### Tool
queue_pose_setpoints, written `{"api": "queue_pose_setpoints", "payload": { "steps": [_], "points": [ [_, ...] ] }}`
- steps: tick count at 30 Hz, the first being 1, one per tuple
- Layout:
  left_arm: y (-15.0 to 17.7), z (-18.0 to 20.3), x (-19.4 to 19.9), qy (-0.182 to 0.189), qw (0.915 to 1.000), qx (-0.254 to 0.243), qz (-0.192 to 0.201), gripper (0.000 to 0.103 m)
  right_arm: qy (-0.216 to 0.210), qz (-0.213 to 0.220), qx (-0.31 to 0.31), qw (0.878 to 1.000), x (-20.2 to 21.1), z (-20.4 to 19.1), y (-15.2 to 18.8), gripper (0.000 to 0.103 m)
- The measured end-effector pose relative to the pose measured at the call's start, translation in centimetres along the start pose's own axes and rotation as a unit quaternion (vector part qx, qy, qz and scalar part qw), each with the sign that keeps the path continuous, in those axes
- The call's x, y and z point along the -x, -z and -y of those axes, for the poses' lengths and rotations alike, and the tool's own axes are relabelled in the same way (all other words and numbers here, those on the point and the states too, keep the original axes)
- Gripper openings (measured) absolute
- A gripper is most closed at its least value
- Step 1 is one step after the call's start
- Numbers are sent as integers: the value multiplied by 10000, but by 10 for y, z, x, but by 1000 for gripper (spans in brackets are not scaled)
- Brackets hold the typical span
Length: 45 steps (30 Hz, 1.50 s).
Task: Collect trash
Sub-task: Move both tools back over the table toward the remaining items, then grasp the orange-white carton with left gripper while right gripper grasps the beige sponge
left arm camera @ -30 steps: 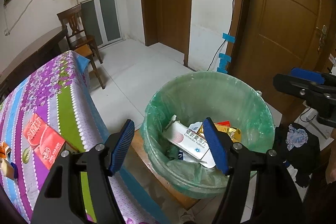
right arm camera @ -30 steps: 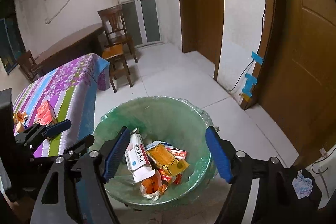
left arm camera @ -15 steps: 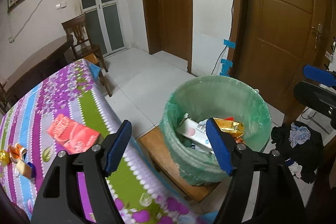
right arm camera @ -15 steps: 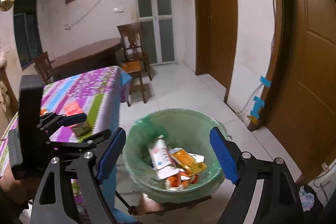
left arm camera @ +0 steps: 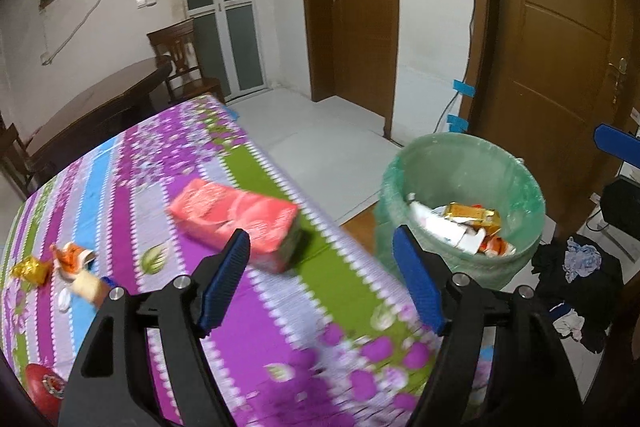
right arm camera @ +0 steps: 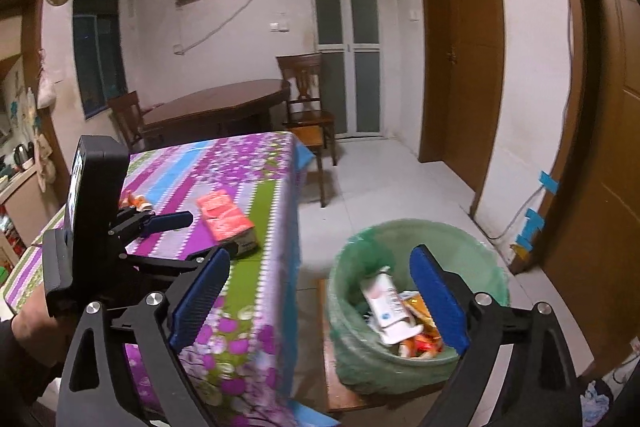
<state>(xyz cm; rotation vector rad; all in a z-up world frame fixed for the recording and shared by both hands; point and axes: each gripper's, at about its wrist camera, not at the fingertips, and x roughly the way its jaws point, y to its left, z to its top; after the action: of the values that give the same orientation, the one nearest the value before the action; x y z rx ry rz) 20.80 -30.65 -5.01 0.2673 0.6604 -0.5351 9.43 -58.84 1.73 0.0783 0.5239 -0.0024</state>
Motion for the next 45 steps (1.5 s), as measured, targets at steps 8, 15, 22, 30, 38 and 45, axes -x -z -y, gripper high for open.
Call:
{"api": "queue_pose_setpoints", "payload": {
  "steps": [8,15,22,30,38,45],
  "points": [
    [22,-71,22,-156,9995,203,-175,74,-531,-263,416,9974,-29,-59,3,92],
    [26,-164,51,-337,9974,525,-369,76,-981,-573,782,9904,-61,-112,10,92],
    [13,-282,40,-537,9843,1450,-847,81,-1401,-933,1409,9756,-104,-180,7,92],
    [18,-338,-28,-438,9622,1997,-1797,81,-1807,-1371,1992,9534,-179,-250,-3,92],
    [29,-344,-70,-382,9530,1967,-2272,81,-1980,-1636,2284,9391,-240,-294,-15,92],
    [30,-346,-83,-490,9518,1711,-2499,72,-2067,-1813,2269,9343,-278,-317,-20,86]
  ]
}}
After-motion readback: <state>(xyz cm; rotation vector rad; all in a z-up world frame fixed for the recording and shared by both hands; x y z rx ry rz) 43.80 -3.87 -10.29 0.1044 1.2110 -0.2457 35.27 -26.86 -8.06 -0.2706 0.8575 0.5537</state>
